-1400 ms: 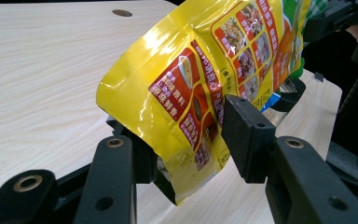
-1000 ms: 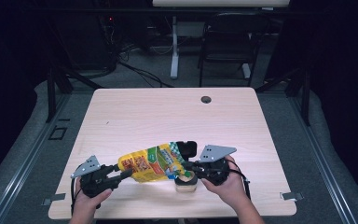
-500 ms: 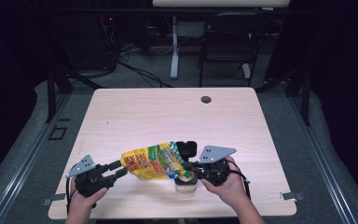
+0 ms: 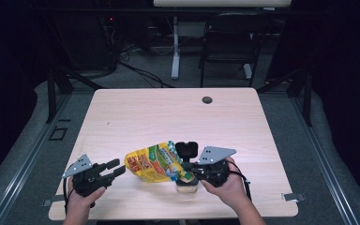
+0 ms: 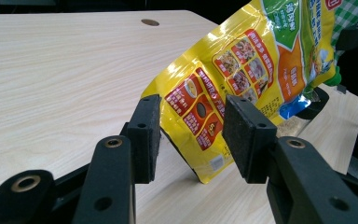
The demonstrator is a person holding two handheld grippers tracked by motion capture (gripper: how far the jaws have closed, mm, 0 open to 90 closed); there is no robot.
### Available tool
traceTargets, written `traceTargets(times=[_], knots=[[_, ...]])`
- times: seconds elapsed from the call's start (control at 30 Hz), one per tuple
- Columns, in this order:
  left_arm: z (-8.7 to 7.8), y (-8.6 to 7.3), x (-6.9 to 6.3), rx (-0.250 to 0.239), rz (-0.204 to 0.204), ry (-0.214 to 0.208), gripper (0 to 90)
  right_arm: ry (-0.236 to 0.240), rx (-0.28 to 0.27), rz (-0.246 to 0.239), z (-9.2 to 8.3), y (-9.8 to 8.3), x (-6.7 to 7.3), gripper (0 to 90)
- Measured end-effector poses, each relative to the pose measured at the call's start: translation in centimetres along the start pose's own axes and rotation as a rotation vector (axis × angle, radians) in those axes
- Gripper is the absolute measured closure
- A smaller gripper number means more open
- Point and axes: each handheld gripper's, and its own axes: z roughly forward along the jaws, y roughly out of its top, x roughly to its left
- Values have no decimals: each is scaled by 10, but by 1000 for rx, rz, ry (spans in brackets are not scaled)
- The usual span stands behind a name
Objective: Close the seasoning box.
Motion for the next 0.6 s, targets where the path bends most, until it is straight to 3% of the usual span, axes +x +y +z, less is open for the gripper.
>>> traceTargets(times=[0.6], knots=[[-2,2,-1,-6,5,-2,573,3,0,-14,2,8,0,900]])
